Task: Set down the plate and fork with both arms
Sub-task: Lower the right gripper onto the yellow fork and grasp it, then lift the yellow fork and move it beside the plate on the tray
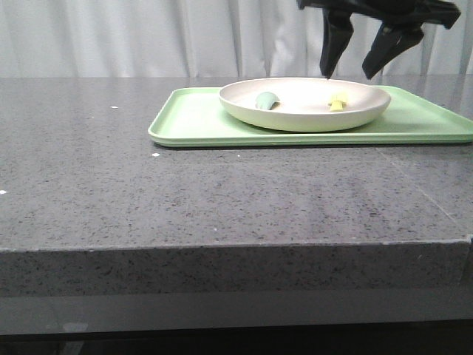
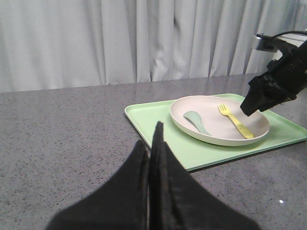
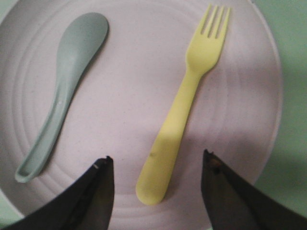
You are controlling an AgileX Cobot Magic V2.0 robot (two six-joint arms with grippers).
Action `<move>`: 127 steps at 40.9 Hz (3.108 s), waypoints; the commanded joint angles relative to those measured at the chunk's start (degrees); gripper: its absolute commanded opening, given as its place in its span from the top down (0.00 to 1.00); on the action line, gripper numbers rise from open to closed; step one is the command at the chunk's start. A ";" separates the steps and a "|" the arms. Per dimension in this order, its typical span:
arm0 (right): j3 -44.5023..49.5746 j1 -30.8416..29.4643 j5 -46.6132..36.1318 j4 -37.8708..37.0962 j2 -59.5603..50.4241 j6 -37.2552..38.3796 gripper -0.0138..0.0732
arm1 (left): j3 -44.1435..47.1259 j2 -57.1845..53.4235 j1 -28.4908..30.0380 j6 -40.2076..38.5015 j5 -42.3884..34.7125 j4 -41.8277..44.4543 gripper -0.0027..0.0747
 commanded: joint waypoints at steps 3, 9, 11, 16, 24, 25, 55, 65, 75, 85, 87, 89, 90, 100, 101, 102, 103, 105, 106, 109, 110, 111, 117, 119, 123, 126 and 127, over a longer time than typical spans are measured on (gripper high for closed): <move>-3.67 -0.01 -0.77 -0.77 0.43 0.50 0.34 | -1.59 0.32 -0.40 0.18 -4.39 0.13 0.99; -4.02 -0.01 -0.84 -0.77 2.36 0.50 0.34 | -1.59 0.32 -0.40 0.18 -4.39 0.13 0.99; -4.02 -0.01 -0.78 -0.77 2.93 0.50 0.34 | -1.59 0.32 -0.40 0.18 -4.39 0.13 0.99; -4.02 -0.01 -1.18 -0.77 3.94 0.50 0.34 | -1.59 0.32 -0.40 0.18 -4.39 0.13 0.99; -4.02 -0.01 -1.43 -0.77 4.58 0.50 0.36 | -1.59 0.32 -0.40 0.18 -4.39 0.13 0.99; -4.02 -0.01 -1.37 -0.77 4.58 0.50 0.37 | -1.59 0.32 -0.40 0.18 -4.39 0.13 0.99; -4.02 -0.01 -0.12 -0.77 6.13 0.50 0.76 | -1.59 0.32 -0.40 0.18 -4.39 0.13 0.99; -4.02 -0.01 -0.12 -0.77 6.13 0.50 0.76 | -1.59 0.32 -0.40 0.18 -4.39 0.13 0.99; -4.02 -0.07 -0.69 -0.77 4.01 0.50 0.76 | -1.59 0.32 -0.40 0.18 -4.39 0.13 0.99; -4.27 -0.47 -1.96 -1.00 -2.00 0.50 0.76 | -1.59 0.32 -0.40 0.18 -4.39 0.13 0.99; -4.71 -0.96 -1.62 -1.00 -2.73 0.50 0.76 | -1.59 0.32 -0.40 0.18 -4.39 0.13 0.99; -5.28 -2.02 -0.91 -1.00 -3.15 0.50 0.76 | -1.59 0.32 -0.40 0.18 -4.39 0.13 0.99; -5.62 -2.32 -0.50 -1.00 -3.25 0.50 0.76 | -1.59 0.32 -0.40 0.18 -4.39 0.13 0.99; -6.71 -8.60 3.74 -1.66 -3.11 0.44 0.76 | -1.59 0.32 -0.40 0.18 -4.39 0.13 0.99; -6.71 -9.14 4.05 -1.66 -3.04 0.38 0.76 | -1.59 0.32 -0.40 0.18 -4.39 0.13 0.99; -6.71 -9.62 4.19 -2.23 -3.04 0.22 0.76 | -1.59 0.32 -0.40 0.18 -4.39 0.13 0.99; -6.71 -9.85 4.30 -2.57 -2.94 0.15 0.76 | -1.59 0.32 -0.40 0.18 -4.39 0.13 0.99; -6.71 -10.57 4.61 -3.09 -2.86 -0.06 0.76 | -1.59 0.32 -0.40 0.18 -4.39 0.13 0.99; -6.71 -10.72 4.70 -3.27 -2.79 -0.06 0.76 | -1.59 0.32 -0.40 0.18 -4.39 0.13 0.99; -6.71 -11.36 5.01 -3.45 -2.30 -0.18 0.76 | -1.59 0.32 -0.40 0.18 -4.39 0.13 0.99; -6.71 -11.43 5.20 -3.45 -1.91 -0.40 0.76 | -1.59 0.32 -0.40 0.18 -4.39 0.13 0.99; -6.71 -11.43 5.38 -3.45 -1.53 -0.79 0.76 | -1.59 0.32 -0.40 0.18 -4.39 0.13 0.99; -6.71 -11.37 6.18 -3.45 1.18 -2.41 0.76 | -1.59 0.32 -0.40 0.18 -4.39 0.13 0.99; -6.71 -11.37 6.25 -3.45 2.18 -2.55 0.76 | -1.59 0.32 -0.40 0.18 -4.39 0.13 0.99; -6.71 -11.37 6.19 -3.78 3.77 -2.55 0.76 | -1.59 0.32 -0.40 0.18 -4.39 0.13 0.99; -6.71 -11.37 5.95 -3.80 4.42 -2.55 0.76 | -1.59 0.32 -0.40 0.18 -4.39 0.13 0.99; -6.71 -11.37 5.87 -3.80 4.58 -2.55 0.76 | -1.59 0.32 -0.40 0.18 -4.39 0.13 0.99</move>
